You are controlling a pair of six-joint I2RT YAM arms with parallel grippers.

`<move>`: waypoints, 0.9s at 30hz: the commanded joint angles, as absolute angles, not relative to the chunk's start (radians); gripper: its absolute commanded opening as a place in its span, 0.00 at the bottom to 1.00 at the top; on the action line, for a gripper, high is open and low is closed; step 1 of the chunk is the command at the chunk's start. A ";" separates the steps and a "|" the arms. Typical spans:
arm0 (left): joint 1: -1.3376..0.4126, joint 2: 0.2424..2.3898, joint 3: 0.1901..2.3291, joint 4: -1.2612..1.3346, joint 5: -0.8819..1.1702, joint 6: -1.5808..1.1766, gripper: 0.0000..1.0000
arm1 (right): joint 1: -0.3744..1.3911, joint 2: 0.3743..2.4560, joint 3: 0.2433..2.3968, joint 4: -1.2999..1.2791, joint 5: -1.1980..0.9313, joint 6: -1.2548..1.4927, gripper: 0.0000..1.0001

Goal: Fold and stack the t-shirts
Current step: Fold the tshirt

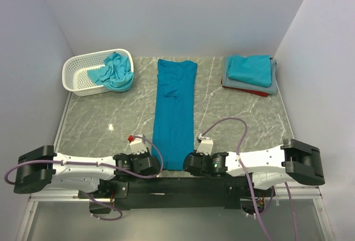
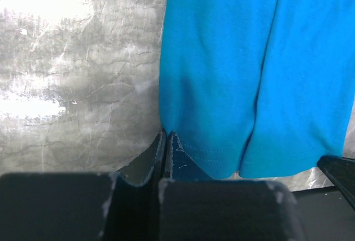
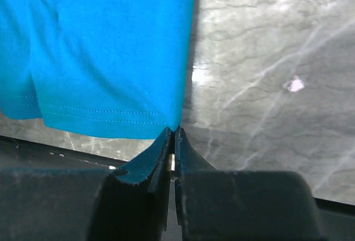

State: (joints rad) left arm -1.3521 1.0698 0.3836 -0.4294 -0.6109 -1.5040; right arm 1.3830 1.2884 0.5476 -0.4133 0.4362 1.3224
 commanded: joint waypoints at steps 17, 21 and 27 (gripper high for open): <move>-1.442 1.190 0.451 -0.488 -0.670 -1.586 0.00 | 1.382 1.186 0.494 -0.443 0.485 1.342 0.00; -1.442 1.152 0.451 -0.412 -0.699 -1.546 0.00 | 1.381 1.154 0.521 -0.480 0.505 1.325 0.00; -1.418 1.057 0.482 -0.411 -0.756 -1.460 0.00 | 1.371 1.124 0.600 -0.563 0.564 1.284 0.00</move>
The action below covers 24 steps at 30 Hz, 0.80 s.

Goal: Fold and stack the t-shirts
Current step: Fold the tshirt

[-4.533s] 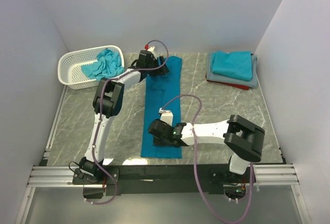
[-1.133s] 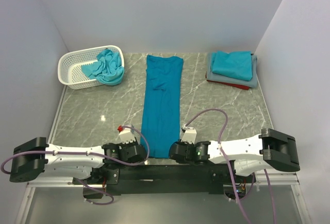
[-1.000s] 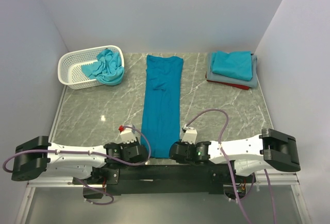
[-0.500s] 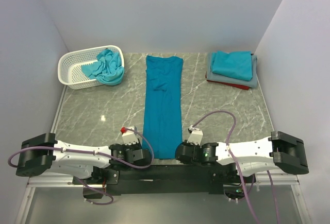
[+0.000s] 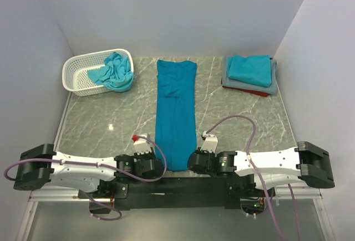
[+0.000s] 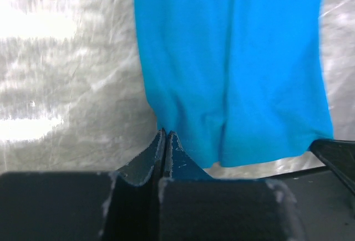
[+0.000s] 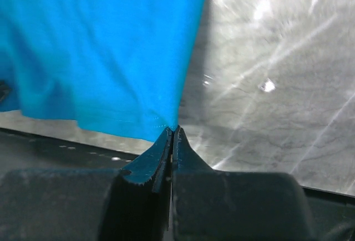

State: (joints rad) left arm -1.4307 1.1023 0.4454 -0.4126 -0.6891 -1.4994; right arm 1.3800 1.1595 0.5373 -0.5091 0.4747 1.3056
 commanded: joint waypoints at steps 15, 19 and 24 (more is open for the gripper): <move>-1.071 0.986 0.405 0.012 -0.579 -1.003 0.00 | 1.079 1.175 0.715 -0.401 0.502 0.941 0.00; -0.951 1.045 0.403 0.141 -0.506 -0.901 0.00 | 0.984 1.241 0.767 -0.341 0.466 0.871 0.00; -0.802 1.179 0.437 0.297 -0.410 -0.815 0.00 | 0.890 1.356 0.836 -0.299 0.430 0.786 0.00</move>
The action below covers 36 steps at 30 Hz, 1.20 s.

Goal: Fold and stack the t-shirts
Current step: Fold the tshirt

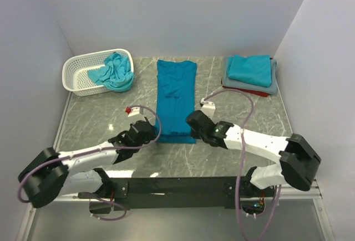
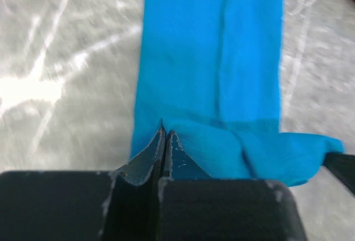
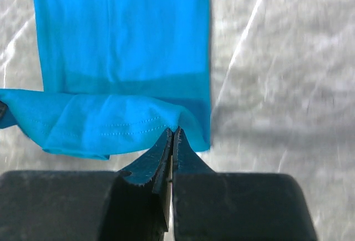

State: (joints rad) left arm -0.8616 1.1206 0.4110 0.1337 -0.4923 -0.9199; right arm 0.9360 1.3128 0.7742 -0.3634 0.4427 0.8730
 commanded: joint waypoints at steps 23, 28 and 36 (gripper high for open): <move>-0.462 1.759 0.860 0.471 -0.104 -0.667 0.00 | 0.581 1.810 1.244 -0.270 0.292 0.583 0.00; -0.428 1.833 0.911 0.466 -0.068 -0.663 0.01 | 0.554 1.902 1.347 -0.297 0.271 0.569 0.00; -0.382 1.913 1.015 0.445 -0.008 -0.661 0.30 | 0.517 1.948 1.445 -0.328 0.235 0.555 0.17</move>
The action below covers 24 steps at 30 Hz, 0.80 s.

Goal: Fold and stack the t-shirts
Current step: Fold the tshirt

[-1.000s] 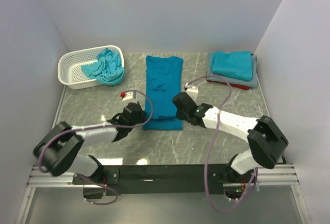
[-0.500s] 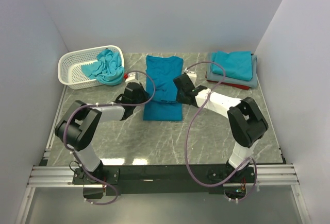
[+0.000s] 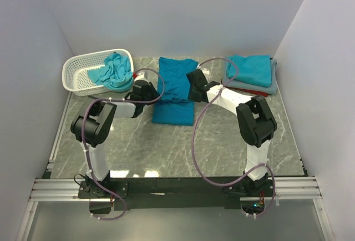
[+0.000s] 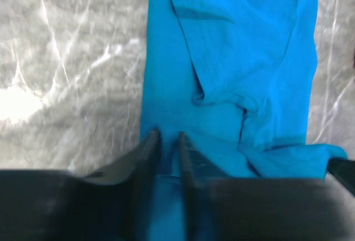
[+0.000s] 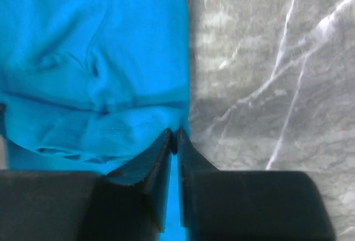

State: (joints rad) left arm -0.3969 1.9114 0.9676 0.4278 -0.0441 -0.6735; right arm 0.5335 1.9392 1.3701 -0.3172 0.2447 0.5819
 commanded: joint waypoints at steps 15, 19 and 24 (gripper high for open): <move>-0.373 1.769 0.917 0.457 -0.008 -0.615 0.75 | 0.515 1.738 1.263 -0.266 0.193 0.561 0.52; -0.373 1.726 0.827 0.495 0.006 -0.634 0.74 | 0.537 1.672 1.148 -0.227 0.173 0.580 0.51; -0.376 1.654 0.727 0.514 0.008 -0.660 0.72 | 0.590 1.611 1.013 -0.169 0.153 0.612 0.50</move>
State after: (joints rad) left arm -0.3710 1.7298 0.7692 0.4591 -0.0143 -0.6437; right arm 0.5541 1.6688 1.0740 -0.2371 0.1738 0.5838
